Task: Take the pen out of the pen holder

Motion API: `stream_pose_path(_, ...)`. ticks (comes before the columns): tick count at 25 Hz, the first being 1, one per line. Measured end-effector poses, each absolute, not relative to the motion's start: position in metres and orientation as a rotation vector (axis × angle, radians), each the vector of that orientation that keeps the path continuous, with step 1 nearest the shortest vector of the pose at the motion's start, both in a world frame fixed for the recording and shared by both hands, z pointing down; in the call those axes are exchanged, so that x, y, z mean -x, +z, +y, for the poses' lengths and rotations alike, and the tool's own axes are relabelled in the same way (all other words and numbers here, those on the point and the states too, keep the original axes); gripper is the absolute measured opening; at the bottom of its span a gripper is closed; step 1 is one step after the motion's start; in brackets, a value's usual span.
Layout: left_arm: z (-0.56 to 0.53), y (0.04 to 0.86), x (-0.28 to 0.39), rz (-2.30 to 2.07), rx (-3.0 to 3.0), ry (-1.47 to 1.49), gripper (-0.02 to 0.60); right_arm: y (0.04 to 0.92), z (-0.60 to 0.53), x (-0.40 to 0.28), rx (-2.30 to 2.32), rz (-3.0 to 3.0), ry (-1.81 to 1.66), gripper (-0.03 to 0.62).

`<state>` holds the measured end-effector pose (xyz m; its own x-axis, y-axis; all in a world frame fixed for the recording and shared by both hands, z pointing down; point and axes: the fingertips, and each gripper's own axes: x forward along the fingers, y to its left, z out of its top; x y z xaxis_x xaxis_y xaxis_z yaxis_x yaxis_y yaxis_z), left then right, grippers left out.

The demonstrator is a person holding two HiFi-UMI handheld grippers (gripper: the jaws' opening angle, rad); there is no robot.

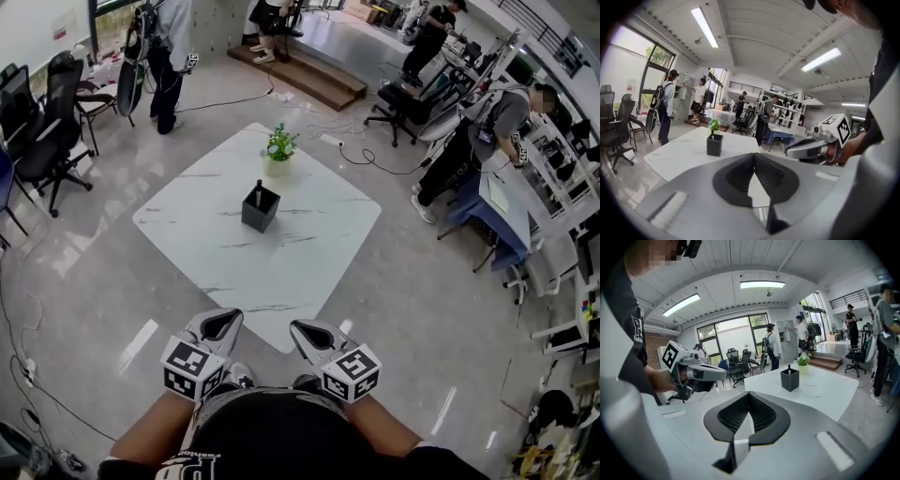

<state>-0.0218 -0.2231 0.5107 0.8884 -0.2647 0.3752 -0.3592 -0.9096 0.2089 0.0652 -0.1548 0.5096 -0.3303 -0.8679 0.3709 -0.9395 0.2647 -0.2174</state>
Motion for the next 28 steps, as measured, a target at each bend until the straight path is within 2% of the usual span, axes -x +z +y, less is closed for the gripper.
stream_pose_path(14,-0.241,0.511,0.009,-0.412,-2.784,0.473,0.057,0.506,-0.176,-0.074,-1.730,-2.321,0.588,0.000)
stream_pose_path(28,-0.267,0.508,-0.001,-0.638,-2.733,0.435,0.057,0.499,-0.220,-0.098,-1.548,-2.436,0.512,0.000)
